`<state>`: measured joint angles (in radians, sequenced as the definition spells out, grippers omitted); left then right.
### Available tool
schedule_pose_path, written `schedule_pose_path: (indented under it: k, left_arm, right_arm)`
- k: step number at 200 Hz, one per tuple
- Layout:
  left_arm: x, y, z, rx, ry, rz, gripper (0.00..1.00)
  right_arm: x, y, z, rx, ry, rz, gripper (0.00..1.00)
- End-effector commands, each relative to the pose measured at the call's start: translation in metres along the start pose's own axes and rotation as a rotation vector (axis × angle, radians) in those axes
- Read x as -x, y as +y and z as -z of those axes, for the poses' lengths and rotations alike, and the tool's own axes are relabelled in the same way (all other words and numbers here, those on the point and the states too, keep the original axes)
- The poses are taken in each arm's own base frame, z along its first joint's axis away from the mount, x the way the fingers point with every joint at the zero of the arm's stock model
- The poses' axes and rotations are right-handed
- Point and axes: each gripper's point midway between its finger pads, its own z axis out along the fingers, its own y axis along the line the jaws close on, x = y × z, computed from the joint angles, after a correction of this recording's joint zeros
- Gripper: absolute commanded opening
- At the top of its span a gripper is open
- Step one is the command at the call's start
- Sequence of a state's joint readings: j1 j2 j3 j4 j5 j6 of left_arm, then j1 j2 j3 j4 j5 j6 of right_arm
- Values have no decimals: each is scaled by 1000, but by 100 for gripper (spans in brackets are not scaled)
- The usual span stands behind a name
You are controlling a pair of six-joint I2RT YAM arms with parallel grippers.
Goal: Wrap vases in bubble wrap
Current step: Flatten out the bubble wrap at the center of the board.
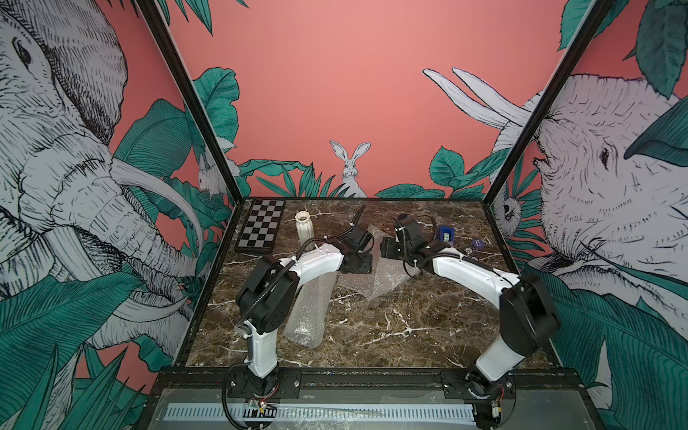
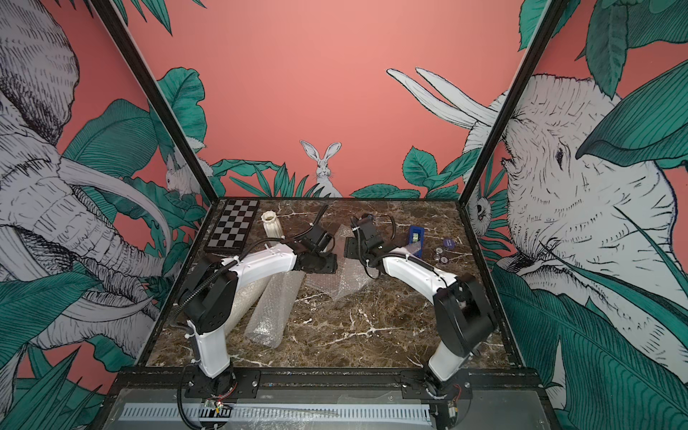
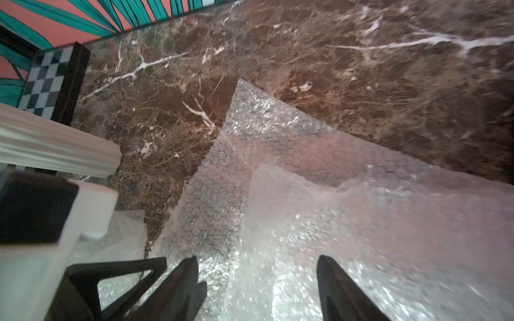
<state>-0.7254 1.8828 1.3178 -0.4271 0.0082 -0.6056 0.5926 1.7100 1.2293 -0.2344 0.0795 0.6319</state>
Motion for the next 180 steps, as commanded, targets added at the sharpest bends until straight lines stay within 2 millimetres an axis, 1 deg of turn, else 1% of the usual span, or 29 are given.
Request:
schedule_pose_path:
  k: [1,8,10,15,37,57,73,85,105,109,111,113,125,126,135,144,148,150,159,180]
  left_arm:
    - [5,-8,9,-50,-35,42,66]
    - [3,-8,6,-54,-30,47,66]
    - [3,-7,5,-53,-28,48,66]
    - [1,-6,3,-48,-21,52,66]
    - [-2,-2,-2,-37,-18,62,65]
    - [-5,0,-7,-28,-8,61,64]
    - [-6,1,-12,-18,1,57,64]
    - [-6,3,-15,-7,8,56,63]
    - [-4,7,-20,18,11,44,63]
    - [-5,8,-22,24,16,45,63]
    - [-4,9,-23,26,18,45,63]
    - [-4,9,-24,28,20,46,63]
    - [-3,13,-28,37,22,57,61]
    - [-3,13,-29,38,21,57,61]
    - [-1,15,-33,43,11,60,60]
    - [0,16,-35,49,10,58,60]
    - [2,16,-36,53,8,56,59]
    - [2,16,-36,55,8,55,59]
    - [7,15,-37,63,-1,46,59]
    - [19,10,-42,64,-16,20,59]
  right_arm:
    - [0,3,-16,-7,40,-12,69]
    - [-4,-1,-24,-20,56,-20,68]
    - [3,3,-24,-15,45,-23,68]
    - [6,4,-27,-19,48,-28,68]
    - [2,-8,-40,-80,64,-43,63]
    - [1,-15,-45,-102,51,-44,50]
    - [2,-17,-49,-103,58,-36,41]
    - [4,-19,-48,-108,53,-29,29]
    - [9,-22,-35,-107,8,-21,15]
    - [14,-19,-30,-94,-11,-25,13]
    - [8,-23,-30,-99,-2,-24,12]
    - [6,-24,-29,-97,-1,-25,11]
    - [5,-17,-15,-30,-21,-46,5]
    - [7,-16,-11,-23,-31,-49,5]
    - [3,-13,0,10,-40,-58,0]
    - [-1,-15,14,17,-48,-62,0]
    - [-9,-19,15,5,-35,-62,0]
    - [-6,-19,24,12,-52,-62,0]
    - [-14,-26,38,-3,-65,-64,0]
    - [-45,-45,64,-27,-71,-92,0]
